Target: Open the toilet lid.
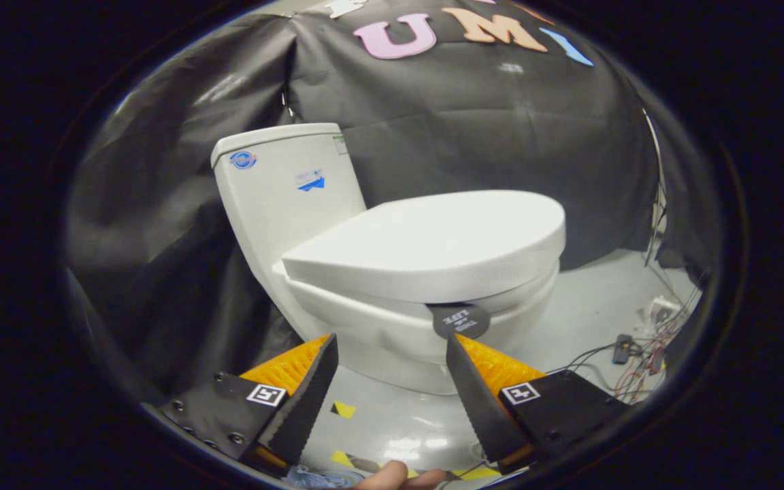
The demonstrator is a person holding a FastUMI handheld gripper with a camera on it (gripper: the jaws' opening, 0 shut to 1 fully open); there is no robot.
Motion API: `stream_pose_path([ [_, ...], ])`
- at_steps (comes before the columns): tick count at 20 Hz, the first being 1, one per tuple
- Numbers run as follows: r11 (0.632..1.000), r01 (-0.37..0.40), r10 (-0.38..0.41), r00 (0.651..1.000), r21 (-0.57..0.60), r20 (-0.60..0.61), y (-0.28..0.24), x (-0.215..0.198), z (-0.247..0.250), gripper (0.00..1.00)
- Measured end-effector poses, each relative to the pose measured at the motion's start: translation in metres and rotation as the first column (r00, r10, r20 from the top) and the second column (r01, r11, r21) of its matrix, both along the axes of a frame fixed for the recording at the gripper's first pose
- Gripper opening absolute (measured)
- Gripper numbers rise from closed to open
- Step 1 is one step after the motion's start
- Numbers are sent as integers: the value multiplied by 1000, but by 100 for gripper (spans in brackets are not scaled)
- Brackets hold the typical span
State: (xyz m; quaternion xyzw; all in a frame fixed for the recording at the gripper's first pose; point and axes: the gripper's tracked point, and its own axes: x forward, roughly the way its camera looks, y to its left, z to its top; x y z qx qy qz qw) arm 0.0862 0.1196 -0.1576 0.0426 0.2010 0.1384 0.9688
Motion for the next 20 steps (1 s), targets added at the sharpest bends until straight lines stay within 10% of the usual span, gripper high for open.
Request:
stream_pose_path([
  [9, 952, 118, -108, 993, 284, -51, 5, 8, -12, 98],
  [12, 863, 196, -205, 978, 466, -31, -15, 6, 11, 96],
  [16, 650, 324, -339, 933, 688, -119, -43, 16, 19, 94],
  [20, 560, 444, -364, 890, 700, -274, -55, 30, -1, 41],
])
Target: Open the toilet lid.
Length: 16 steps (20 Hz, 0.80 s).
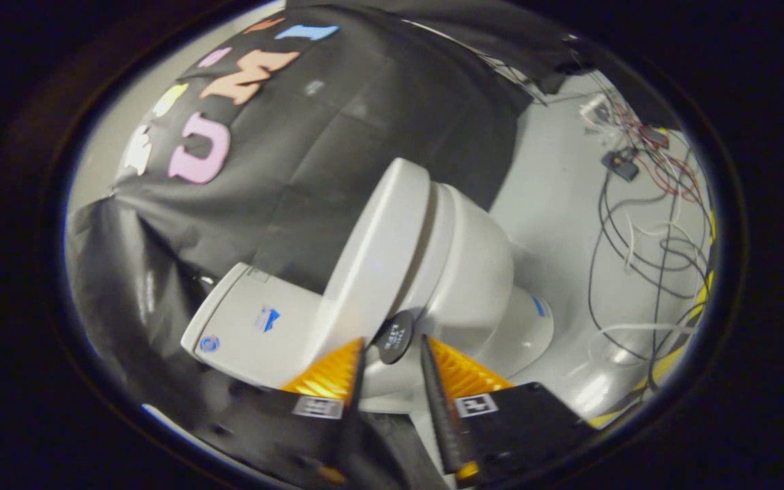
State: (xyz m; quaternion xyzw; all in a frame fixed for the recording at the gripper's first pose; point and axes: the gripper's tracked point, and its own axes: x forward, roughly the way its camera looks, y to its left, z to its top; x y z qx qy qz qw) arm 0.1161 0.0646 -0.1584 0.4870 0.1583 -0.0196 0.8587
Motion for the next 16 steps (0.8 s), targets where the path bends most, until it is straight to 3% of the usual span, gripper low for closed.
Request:
stream_pose_path([
  [1, 996, 31, -28, 999, 87, -35, -4, 4, -5, 26],
  [4, 952, 173, -155, 984, 253, -92, -4, 16, -6, 11],
  [5, 931, 218, -187, 974, 292, -130, -4, 16, -6, 12],
  [8, 920, 318, -260, 933, 231, -248, -9, 9, -4, 12],
  [9, 933, 302, -239, 927, 196, -287, -4, 8, -4, 1],
  [13, 927, 354, -280, 872, 122, -401, -5, 7, 7, 1],
  [16, 932, 354, -295, 866, 76, -404, -1, 7, 23, 1],
])
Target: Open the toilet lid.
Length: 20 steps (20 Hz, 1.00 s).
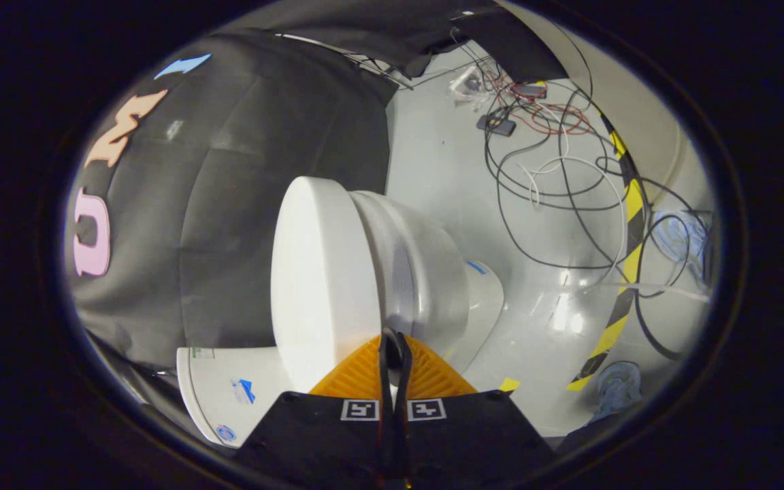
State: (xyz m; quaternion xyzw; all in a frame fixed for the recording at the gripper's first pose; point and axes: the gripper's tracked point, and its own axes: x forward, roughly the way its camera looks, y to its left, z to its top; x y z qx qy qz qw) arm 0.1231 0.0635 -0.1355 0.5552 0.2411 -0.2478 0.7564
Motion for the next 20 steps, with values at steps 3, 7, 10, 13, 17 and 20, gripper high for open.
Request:
stream_pose_path([
  [3, 1000, 0, 1, 1000, -26, 24, 4, -1, 22, 1],
  [7, 989, -49, 53, 998, -137, 23, 8, -3, 46, 0],
  [10, 972, -109, 116, 993, -209, 26, 16, -4, 62, 1],
  [13, 970, -84, 95, 995, -230, 39, 19, -3, 70, 1],
  [17, 941, -100, 123, 991, -323, 50, 32, -2, 98, 1],
  [20, 909, -126, 155, 987, -398, 42, 44, -2, 119, 1],
])
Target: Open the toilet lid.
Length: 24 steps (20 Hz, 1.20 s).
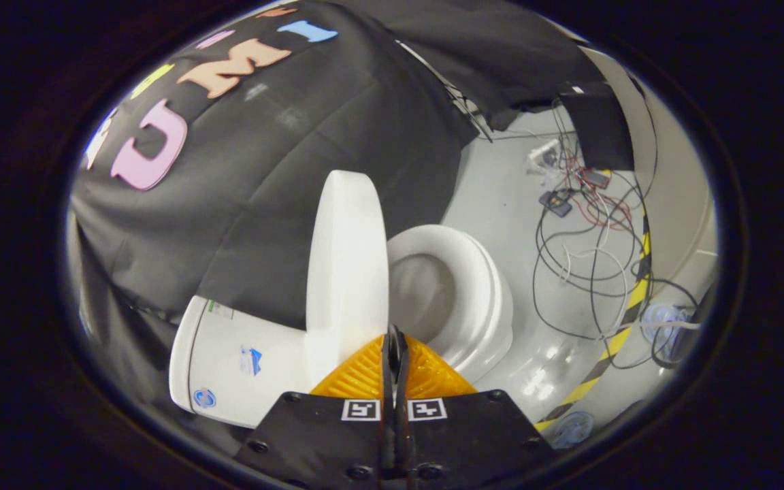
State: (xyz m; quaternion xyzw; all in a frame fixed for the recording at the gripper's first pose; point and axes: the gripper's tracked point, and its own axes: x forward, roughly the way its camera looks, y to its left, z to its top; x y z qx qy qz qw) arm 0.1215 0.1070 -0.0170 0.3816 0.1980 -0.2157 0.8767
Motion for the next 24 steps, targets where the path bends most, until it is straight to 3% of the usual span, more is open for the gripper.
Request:
stream_pose_path([
  [6, 994, -29, 28, 1000, -104, -2, 20, 4, 27, 1],
  [24, 954, -13, 18, 1000, -299, 15, 62, 14, 74, 1],
])
